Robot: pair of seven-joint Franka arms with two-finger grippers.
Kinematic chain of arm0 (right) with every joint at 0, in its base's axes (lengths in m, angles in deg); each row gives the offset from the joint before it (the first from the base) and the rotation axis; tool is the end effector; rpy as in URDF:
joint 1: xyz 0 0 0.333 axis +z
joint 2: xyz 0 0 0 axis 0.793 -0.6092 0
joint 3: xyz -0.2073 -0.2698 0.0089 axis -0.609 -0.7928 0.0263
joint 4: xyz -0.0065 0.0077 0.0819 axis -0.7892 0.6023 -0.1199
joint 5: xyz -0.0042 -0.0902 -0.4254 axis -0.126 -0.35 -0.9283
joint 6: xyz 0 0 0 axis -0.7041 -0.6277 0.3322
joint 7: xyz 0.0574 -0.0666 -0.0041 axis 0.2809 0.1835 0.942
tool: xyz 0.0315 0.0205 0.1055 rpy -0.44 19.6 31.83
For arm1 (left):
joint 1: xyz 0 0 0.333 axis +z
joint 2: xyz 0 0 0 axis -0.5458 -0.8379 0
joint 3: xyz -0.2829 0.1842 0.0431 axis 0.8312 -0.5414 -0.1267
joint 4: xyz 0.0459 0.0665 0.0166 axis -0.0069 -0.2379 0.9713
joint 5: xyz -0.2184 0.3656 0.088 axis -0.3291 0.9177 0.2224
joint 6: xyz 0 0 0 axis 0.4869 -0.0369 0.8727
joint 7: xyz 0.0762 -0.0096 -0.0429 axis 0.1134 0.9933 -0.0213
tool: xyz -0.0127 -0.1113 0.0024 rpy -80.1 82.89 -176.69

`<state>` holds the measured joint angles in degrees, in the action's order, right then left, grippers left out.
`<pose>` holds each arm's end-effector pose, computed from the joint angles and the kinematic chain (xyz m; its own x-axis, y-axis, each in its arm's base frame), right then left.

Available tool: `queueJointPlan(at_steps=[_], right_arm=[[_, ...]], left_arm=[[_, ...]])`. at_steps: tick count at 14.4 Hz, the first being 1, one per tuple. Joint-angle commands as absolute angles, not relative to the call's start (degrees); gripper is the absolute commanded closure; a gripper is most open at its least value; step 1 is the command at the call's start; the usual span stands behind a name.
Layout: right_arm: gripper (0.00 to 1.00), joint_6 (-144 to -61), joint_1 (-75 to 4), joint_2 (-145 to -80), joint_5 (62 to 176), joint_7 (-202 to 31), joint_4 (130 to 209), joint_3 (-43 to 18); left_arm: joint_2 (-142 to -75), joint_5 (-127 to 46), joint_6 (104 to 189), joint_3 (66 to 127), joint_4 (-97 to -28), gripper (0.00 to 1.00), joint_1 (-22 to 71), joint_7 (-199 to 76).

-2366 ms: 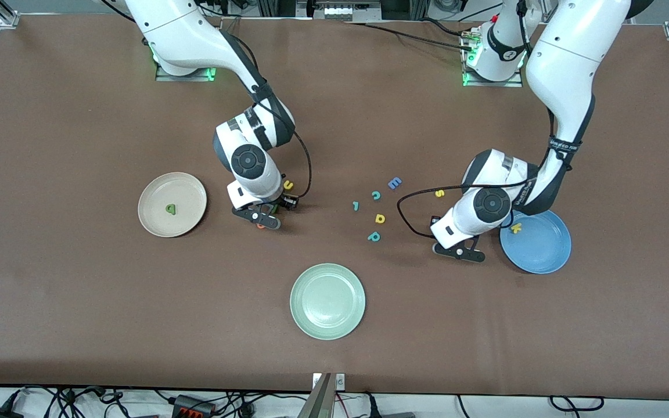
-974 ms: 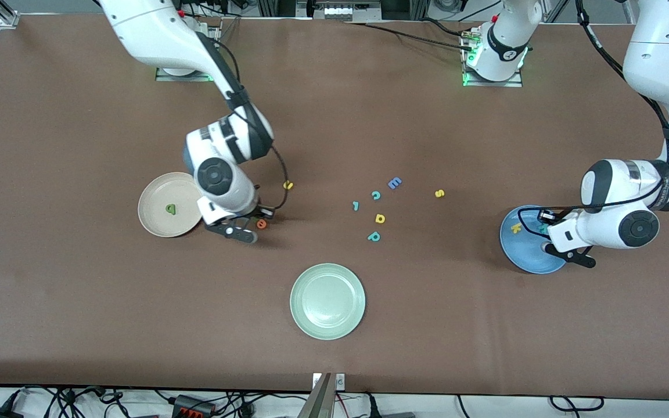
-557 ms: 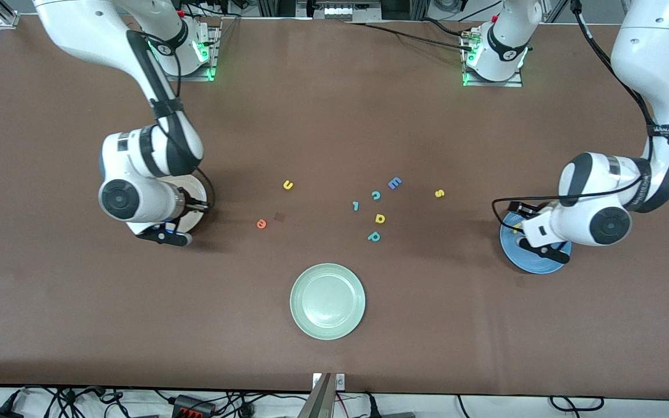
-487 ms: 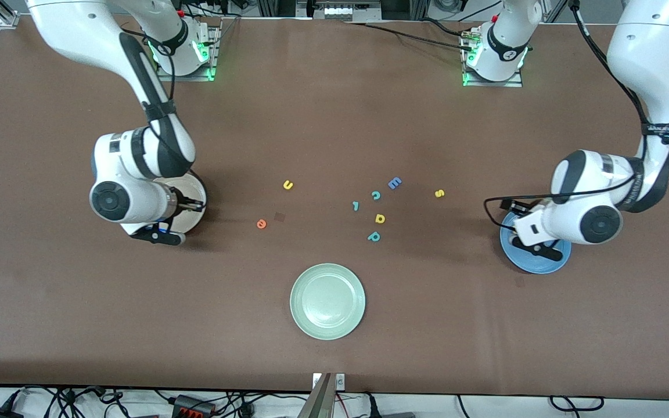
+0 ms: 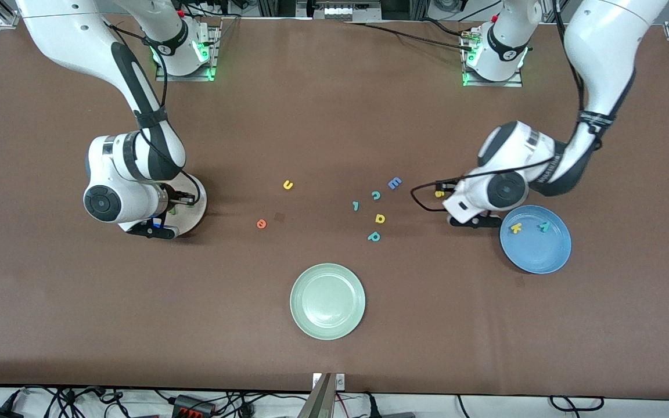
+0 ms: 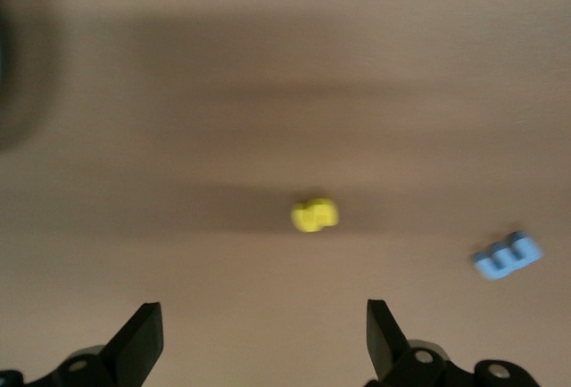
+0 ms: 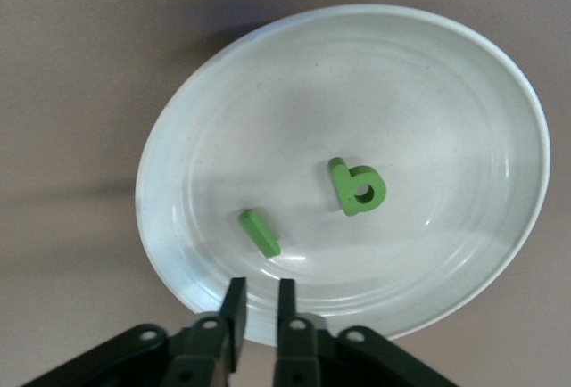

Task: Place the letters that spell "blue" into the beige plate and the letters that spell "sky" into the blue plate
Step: 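Grasp yellow s with the left gripper while the right gripper grasps yellow n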

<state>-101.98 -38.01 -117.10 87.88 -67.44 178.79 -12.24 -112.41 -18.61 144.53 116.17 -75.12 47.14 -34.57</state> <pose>0.6204 0.1074 0.2032 0.9231 -0.1315 -0.3615 -0.1180 -0.9912 0.0594 0.5676 -0.2280 0.2230 0.9335 0.0488 -0.3553 0.0320 -0.9981 -0.0531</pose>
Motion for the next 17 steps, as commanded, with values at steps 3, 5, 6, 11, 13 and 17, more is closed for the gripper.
queueJointPlan(at_steps=[3, 5, 6, 11, 13, 17], right_arm=[[0.00, -102.75, -33.60, -113.81, 89.28, -60.06, 177.88, -10.85], [0.00, -106.07, -28.06, -113.89, 92.43, -54.35, 178.06, -10.23], [0.00, -108.10, -25.69, -114.33, 94.63, -49.97, 178.23, -10.14], [0.00, -118.12, -14.34, -117.84, 96.14, -33.51, 179.46, -10.14], [0.00, -122.60, -12.57, -119.43, 96.14, -30.42, 180.42, -10.14], [0.00, -125.08, -10.99, -121.45, 96.06, -27.16, 181.49, -10.14]], left_arm=[[-109.35, -17.31, 162.97, 116.34, -87.96, 0.00, 49.07, -31.94], [-109.70, -15.30, 166.17, 115.81, -89.38, 0.00, 49.07, -32.12], [-109.97, -13.29, 166.53, 115.81, -89.38, 0.10, 49.07, -32.12], [-112.60, -12.30, 172.41, 115.37, -89.38, 0.33, 49.34, -32.12], [-112.69, -11.95, 172.42, 115.28, -89.29, 0.36, 49.51, -32.20], [-113.75, -8.17, 173.29, 114.32, -89.38, 0.43, 50.21, -32.20]])
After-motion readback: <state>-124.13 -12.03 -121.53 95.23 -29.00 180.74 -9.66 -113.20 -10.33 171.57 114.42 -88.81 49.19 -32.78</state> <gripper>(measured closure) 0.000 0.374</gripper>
